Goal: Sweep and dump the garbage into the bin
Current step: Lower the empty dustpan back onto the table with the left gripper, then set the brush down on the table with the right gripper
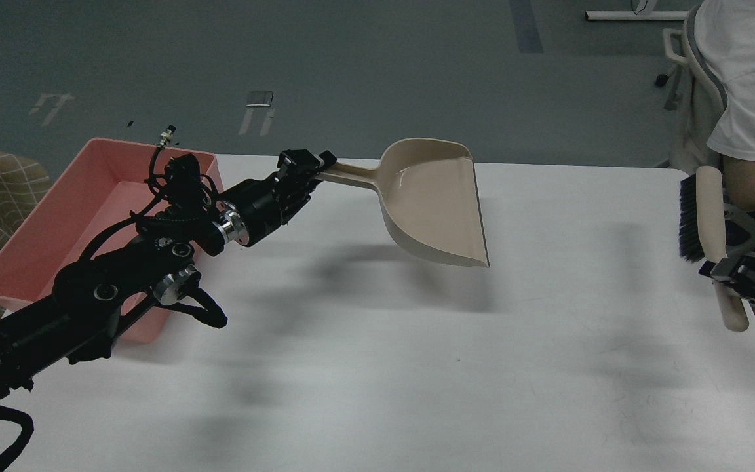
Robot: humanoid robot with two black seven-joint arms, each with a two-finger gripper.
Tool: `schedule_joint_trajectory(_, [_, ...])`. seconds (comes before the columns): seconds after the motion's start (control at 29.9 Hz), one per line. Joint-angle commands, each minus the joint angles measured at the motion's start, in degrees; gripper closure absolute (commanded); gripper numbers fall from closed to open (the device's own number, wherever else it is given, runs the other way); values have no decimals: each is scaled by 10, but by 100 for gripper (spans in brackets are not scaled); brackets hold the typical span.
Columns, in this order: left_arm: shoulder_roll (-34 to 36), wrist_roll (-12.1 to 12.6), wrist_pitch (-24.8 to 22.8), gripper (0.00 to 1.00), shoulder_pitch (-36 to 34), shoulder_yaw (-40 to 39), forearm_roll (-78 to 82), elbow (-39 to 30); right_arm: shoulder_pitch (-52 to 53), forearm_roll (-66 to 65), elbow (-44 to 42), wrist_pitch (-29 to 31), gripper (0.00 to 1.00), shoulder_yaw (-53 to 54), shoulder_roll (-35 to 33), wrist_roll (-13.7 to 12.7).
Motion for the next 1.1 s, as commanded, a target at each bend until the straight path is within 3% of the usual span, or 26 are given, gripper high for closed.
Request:
schedule_joint_trajectory(0.0, [-26, 0, 15, 100, 5, 16, 0, -1, -12, -6, 4, 0, 94, -10, 6, 0])
schedule_joint_trajectory(0.33, [-53, 1, 47, 100, 18, 52, 0, 0, -3, -17, 47, 0, 93, -49, 12, 0])
schedule_joint_trajectory(0.4, [-52, 2, 47, 96, 20, 52, 0, 0, 6, -36, 46, 0, 93, -69, 13, 0])
schedule_joint_trajectory(0.53, [-51, 2, 46, 65, 26, 52, 0, 0, 9, -68, 43, 0, 89, -81, 31, 0])
schedule_joint_trajectory(0.67, [-51, 2, 46, 52, 32, 51, 0, -1, 10, -69, 43, 0, 79, -80, 35, -1])
schedule_joint_trajectory(0.77, [-50, 2, 46, 37, 32, 51, 0, -4, 11, -69, 42, 0, 66, -80, 35, -1])
schedule_joint_trajectory(1.07, [-46, -1, 46, 3, 32, 42, -10, -4, 11, -68, 41, 0, 50, -81, 35, -2])
